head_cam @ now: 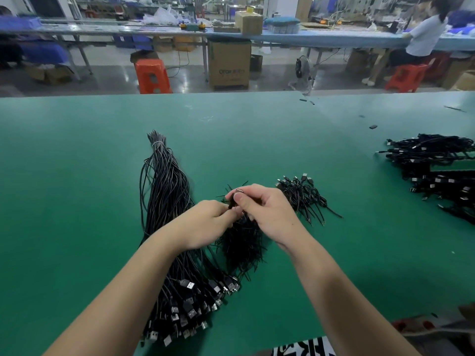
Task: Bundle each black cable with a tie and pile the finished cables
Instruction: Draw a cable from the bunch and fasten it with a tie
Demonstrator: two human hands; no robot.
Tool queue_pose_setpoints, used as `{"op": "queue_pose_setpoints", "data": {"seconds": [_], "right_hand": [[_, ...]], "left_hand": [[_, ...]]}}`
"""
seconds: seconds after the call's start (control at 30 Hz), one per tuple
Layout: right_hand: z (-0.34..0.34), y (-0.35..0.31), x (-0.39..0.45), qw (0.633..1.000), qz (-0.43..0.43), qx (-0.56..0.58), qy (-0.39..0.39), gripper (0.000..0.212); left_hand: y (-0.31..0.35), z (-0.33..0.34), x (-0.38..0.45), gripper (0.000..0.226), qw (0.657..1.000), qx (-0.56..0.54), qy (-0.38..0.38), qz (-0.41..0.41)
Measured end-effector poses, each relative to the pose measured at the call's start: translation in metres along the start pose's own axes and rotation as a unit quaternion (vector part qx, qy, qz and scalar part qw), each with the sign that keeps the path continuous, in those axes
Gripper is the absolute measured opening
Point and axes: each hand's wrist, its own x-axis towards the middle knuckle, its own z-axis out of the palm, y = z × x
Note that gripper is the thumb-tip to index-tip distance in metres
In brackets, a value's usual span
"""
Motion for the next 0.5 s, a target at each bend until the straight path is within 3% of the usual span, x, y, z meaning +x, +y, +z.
{"op": "queue_pose_setpoints", "data": {"seconds": [0.2,0.33,0.43,0.5], "right_hand": [[0.003,0.000,-0.001,0.999,0.009,0.034,-0.005,0.016],[0.010,0.007,-0.002,0.996,0.066,0.031,0.049,0.027],[0.025,0.015,-0.009,0.995,0.091,0.019,-0.046,0.036],[0.039,0.018,-0.015,0.987,0.109,0.015,-0.119,0.051]], "left_hand": [[0.002,-0.006,-0.011,0.065,0.999,-0.015,-0.031,0.006],[-0.001,-0.009,-0.021,0.058,0.992,-0.014,0.115,0.044],[-0.006,-0.016,-0.031,0.041,0.966,-0.124,0.215,0.073],[-0.011,-0.020,-0.034,0.043,0.955,-0.182,0.214,0.095]]}}
